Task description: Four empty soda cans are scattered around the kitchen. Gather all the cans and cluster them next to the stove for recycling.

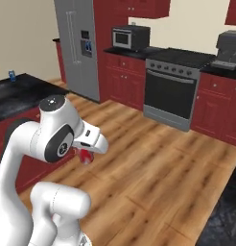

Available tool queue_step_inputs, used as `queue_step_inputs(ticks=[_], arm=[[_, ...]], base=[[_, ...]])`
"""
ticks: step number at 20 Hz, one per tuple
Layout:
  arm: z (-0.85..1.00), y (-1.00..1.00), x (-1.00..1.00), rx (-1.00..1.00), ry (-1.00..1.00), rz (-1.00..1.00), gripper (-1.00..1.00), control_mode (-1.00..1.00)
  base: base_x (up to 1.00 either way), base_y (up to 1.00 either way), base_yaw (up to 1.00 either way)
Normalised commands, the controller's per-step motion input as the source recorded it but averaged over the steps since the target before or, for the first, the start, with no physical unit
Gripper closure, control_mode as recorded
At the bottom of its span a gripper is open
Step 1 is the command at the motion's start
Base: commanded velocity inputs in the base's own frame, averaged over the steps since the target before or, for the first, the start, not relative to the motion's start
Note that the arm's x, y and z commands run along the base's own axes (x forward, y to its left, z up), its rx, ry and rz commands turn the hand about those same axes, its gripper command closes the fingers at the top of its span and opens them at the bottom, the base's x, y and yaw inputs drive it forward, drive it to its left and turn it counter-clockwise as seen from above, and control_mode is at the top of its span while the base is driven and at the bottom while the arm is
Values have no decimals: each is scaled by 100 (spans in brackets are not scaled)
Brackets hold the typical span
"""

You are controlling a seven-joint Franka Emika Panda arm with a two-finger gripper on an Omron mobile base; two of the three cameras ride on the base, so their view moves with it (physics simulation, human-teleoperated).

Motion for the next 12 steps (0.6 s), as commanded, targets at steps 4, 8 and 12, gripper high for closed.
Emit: queue_step_inputs(ticks=[4,8,12], arm=[[0,0,0,0,0,0,100,100],[0,0,0,0,0,0,100,100],[0,0,0,0,0,0,100,100]], base=[[65,19,-14],[73,21,-12],[75,16,-11]])
